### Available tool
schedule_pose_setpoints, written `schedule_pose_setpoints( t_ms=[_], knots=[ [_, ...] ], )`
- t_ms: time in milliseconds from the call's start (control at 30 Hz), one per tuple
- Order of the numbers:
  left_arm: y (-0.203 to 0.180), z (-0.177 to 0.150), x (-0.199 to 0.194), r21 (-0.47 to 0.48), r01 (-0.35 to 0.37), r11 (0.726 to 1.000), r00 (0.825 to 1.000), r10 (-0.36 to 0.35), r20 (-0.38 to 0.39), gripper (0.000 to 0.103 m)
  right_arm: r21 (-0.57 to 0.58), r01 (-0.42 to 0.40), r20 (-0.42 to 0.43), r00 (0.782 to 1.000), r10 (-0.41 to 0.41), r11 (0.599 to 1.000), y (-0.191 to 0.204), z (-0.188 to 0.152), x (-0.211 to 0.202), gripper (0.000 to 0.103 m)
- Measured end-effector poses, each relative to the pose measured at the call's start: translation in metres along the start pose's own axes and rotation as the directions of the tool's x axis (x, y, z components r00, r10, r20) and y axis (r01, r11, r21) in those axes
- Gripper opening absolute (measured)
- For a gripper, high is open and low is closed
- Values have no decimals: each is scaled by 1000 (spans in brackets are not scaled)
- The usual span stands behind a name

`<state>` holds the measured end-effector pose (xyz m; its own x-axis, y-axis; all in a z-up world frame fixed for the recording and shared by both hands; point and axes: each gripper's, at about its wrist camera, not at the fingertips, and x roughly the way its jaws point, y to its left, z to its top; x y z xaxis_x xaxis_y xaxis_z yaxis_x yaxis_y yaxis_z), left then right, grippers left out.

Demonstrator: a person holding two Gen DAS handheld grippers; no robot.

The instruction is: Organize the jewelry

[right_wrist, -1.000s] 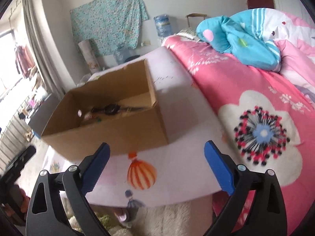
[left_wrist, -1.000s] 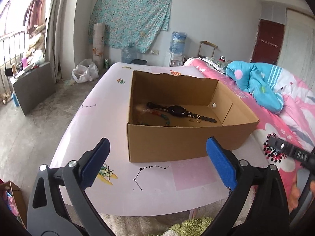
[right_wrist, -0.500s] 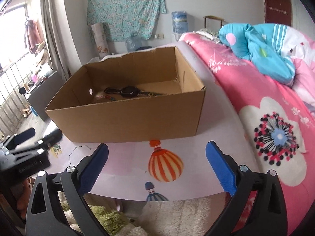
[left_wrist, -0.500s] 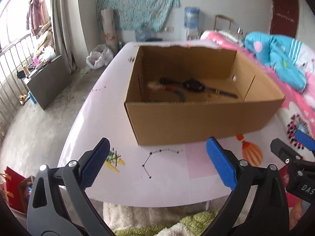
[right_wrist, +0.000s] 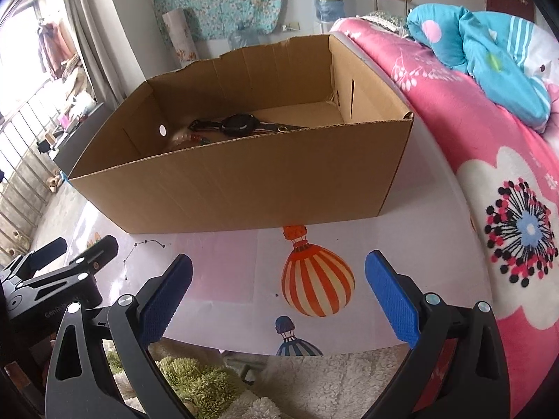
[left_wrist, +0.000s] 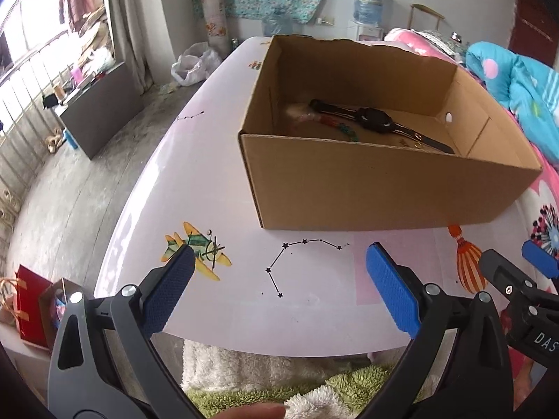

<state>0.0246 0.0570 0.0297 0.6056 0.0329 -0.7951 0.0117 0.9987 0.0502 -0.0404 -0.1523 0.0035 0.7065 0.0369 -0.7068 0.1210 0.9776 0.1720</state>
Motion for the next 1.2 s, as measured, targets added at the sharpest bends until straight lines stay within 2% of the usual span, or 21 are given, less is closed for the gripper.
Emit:
schedule_pose_setpoints(
  t_ms=[233,400,1200],
  knots=[
    [-2,5,7,-15,18,1000,999,-18,-30,95,-11,4,-19,1000,-4,1000,2,2,4,96],
    [-6,8,7,-11,34,999,999,-34,-24,95,-15,8,-18,1000,-9,1000,3,4,3,96],
    [-16,2,14,-2,82,997,994,-82,-71,95,-25,29,-38,999,-29,999,3,7,8,96]
  ],
)
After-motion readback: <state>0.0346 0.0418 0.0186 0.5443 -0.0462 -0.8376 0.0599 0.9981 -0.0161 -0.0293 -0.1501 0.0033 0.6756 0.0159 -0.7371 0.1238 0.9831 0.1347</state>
